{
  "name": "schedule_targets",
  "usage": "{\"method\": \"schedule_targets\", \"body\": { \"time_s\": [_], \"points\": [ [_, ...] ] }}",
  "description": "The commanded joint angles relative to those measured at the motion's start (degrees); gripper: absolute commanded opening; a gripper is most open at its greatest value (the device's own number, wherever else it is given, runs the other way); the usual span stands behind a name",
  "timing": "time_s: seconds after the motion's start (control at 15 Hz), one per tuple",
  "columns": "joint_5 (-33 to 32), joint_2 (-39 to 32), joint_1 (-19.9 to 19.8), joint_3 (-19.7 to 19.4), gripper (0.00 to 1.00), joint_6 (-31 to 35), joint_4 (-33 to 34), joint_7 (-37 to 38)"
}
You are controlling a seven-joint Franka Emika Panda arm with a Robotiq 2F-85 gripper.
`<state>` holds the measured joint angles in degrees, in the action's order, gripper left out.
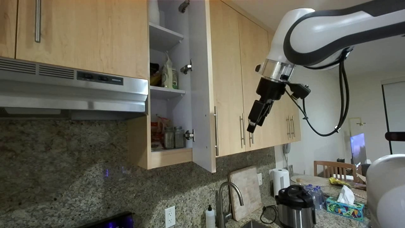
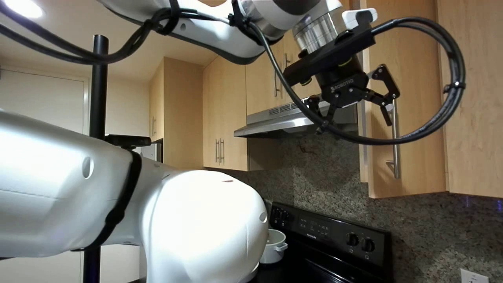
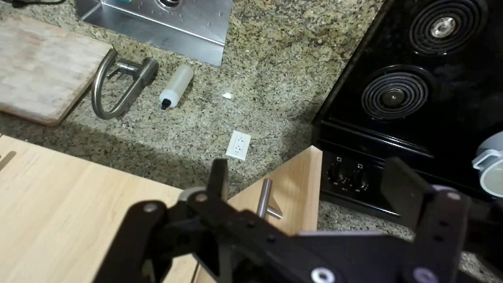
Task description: Open the cabinet door
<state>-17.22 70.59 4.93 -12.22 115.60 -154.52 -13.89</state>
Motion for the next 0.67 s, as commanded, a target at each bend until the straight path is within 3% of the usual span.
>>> {"method": "schedule_targets", "body": {
  "time_s": [0.0,0.6],
  "points": [
    [3.0,-1.2,1.4,4.8,1.00,-2.0,2.0,-1.6],
    [5.0,-10.0,7.3,14.0,1.00,5.1,6.5,0.1]
  ]
}}
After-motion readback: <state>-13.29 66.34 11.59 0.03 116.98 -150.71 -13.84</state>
